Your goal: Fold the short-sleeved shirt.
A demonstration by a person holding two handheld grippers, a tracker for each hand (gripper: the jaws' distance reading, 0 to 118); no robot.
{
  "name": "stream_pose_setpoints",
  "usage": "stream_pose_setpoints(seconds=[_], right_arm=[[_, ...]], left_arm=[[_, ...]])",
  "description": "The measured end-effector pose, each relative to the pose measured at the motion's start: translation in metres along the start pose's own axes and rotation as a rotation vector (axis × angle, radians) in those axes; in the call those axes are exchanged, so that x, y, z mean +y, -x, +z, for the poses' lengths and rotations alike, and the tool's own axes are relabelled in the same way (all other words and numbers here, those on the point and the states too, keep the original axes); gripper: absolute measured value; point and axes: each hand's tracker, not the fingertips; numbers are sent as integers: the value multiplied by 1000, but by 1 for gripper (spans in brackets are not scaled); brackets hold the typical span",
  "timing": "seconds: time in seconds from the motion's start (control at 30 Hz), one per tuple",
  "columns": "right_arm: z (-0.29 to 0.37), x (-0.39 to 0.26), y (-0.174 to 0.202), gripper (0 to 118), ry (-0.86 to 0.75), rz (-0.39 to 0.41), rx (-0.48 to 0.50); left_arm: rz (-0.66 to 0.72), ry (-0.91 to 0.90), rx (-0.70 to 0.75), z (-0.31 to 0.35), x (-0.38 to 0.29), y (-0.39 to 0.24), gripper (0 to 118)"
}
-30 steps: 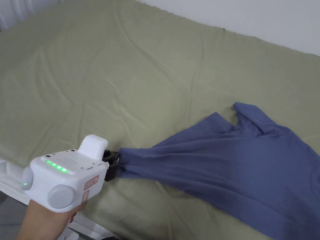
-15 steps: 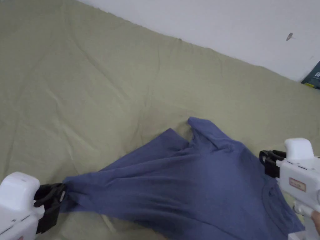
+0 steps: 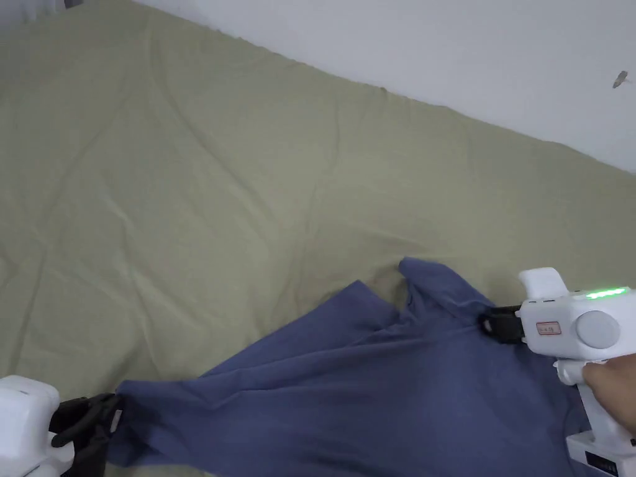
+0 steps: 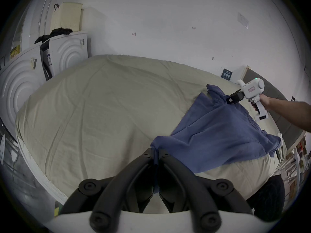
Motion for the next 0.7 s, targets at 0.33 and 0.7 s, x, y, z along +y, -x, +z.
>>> stream_pose_setpoints(seconds=[0.33, 0.7], right_arm=[[171, -31, -14, 4, -233, -245, 11], [454, -4, -78, 4, -618, -357, -186]], left_arm=[[55, -38, -29, 2, 37, 0, 0], [38, -348, -169, 84, 219, -42, 0]])
